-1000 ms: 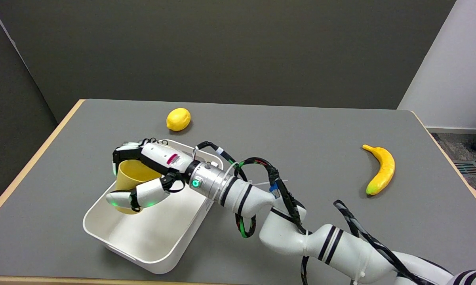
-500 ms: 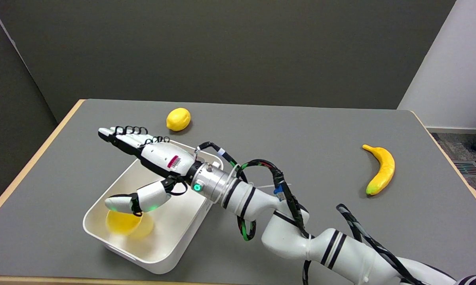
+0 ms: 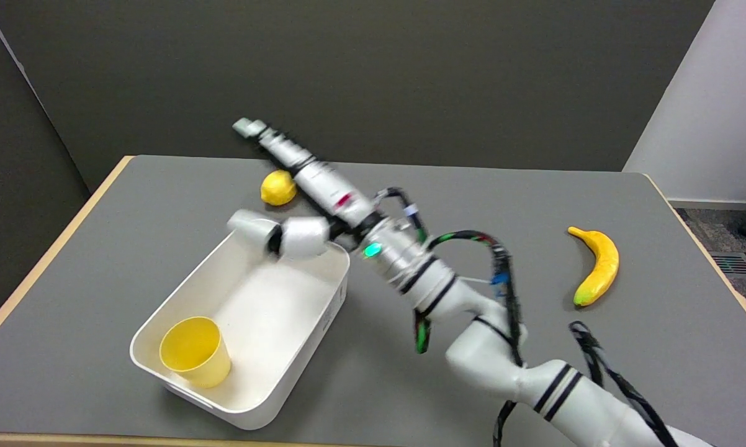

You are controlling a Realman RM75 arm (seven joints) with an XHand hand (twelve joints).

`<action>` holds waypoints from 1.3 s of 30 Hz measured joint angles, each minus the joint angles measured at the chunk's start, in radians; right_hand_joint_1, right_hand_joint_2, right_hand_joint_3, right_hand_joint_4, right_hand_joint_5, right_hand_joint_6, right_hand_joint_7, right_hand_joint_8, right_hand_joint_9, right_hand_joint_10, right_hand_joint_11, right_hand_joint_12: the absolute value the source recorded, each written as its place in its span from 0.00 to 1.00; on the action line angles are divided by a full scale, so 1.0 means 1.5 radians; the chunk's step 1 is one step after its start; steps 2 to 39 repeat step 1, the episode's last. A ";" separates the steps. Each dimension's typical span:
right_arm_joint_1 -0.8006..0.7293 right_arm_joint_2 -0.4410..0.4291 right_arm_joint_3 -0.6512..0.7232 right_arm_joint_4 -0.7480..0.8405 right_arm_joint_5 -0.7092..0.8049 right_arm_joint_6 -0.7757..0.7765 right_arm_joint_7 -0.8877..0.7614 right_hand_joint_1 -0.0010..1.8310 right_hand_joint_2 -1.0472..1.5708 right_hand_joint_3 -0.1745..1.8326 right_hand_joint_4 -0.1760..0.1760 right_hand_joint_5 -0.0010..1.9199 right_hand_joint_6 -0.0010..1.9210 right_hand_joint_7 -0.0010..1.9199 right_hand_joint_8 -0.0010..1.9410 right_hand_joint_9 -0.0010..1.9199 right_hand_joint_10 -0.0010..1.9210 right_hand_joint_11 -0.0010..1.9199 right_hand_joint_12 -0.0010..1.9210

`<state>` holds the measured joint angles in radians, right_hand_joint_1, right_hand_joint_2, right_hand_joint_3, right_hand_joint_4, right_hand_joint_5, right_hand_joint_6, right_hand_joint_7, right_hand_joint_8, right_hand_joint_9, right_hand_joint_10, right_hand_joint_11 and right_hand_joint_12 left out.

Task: Place the yellow cup in the white box.

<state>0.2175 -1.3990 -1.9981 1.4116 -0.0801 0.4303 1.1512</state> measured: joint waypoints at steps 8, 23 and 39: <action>-0.005 0.006 0.012 0.003 0.024 0.012 -0.003 0.19 0.65 0.52 0.51 0.00 0.06 0.00 0.00 0.00 0.00 0.00 0.00; -0.005 0.006 0.012 0.003 0.024 0.012 -0.003 0.19 0.65 0.52 0.51 0.00 0.06 0.00 0.00 0.00 0.00 0.00 0.00; -0.005 0.006 0.012 0.003 0.024 0.012 -0.003 0.19 0.65 0.52 0.51 0.00 0.06 0.00 0.00 0.00 0.00 0.00 0.00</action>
